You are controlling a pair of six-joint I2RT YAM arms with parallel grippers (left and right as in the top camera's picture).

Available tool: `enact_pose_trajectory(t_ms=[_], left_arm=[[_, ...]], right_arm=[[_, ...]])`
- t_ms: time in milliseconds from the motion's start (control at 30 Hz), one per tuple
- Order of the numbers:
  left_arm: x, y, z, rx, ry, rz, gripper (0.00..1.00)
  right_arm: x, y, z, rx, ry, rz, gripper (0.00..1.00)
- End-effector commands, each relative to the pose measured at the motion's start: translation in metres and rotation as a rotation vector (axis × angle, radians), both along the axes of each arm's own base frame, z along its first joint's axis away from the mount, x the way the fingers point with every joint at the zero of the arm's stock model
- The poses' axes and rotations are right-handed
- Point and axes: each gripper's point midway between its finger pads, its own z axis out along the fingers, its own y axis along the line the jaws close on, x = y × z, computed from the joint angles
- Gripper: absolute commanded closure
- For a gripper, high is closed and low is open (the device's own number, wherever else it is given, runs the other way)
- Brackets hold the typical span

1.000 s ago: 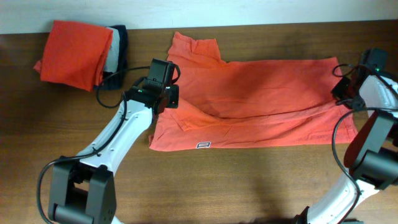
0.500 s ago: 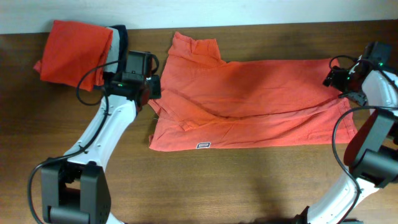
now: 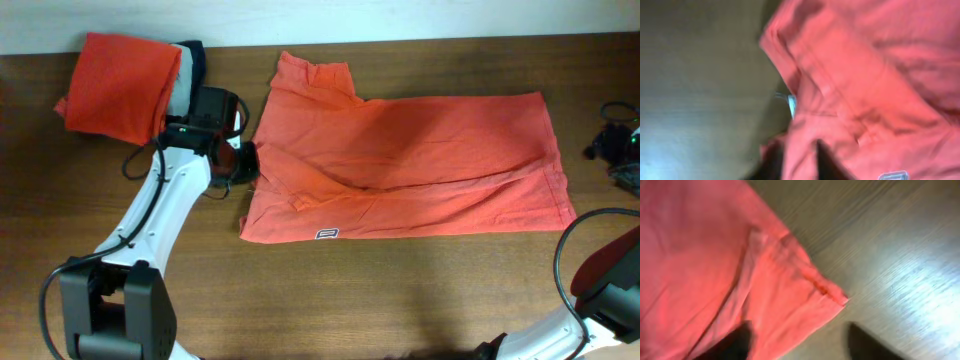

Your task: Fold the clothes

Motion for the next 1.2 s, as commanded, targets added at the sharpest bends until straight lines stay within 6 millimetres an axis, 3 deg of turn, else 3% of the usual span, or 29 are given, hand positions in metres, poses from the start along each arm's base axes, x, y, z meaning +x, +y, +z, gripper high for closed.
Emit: enact_pose_trajectory(t_ms=[0, 33, 100, 300, 467, 567, 767, 933, 1067, 1167], left_arm=[[-0.015, -0.016, -0.002, -0.071, 0.069, -0.009, 1.00], [-0.022, -0.017, -0.005, -0.065, 0.094, -0.014, 1.00], [-0.028, -0.021, -0.010, -0.066, 0.117, -0.024, 0.99], [-0.048, -0.027, -0.036, -0.048, 0.193, -0.047, 1.00], [-0.040, -0.027, -0.061, -0.036, 0.207, -0.044, 1.00], [-0.041, -0.025, -0.077, -0.016, 0.243, -0.040, 1.00], [-0.052, -0.018, -0.106, 0.031, 0.336, -0.033, 0.99], [-0.056, -0.006, -0.112, 0.097, 0.355, -0.025, 1.00], [-0.058, -0.006, -0.112, 0.098, 0.359, -0.025, 0.99], [-0.058, -0.004, -0.112, 0.105, 0.361, -0.025, 0.99]], right_arm=[[0.002, 0.024, -0.007, 0.075, -0.007, 0.079, 0.71], [-0.002, 0.031, -0.016, 0.088, 0.018, 0.092, 0.87], [-0.005, 0.038, -0.029, 0.107, 0.043, 0.101, 0.94], [-0.018, 0.052, -0.089, 0.134, 0.080, 0.112, 0.96], [-0.014, 0.050, -0.123, 0.090, 0.023, 0.114, 0.96], [-0.018, 0.044, -0.130, 0.054, 0.039, 0.106, 0.96], [-0.046, 0.027, -0.139, -0.038, 0.165, -0.040, 0.96], [-0.052, 0.031, -0.148, -0.030, 0.175, -0.040, 0.96], [-0.048, 0.033, -0.148, -0.020, 0.154, -0.036, 0.96], [-0.027, 0.046, -0.140, 0.055, 0.057, 0.062, 0.96]])
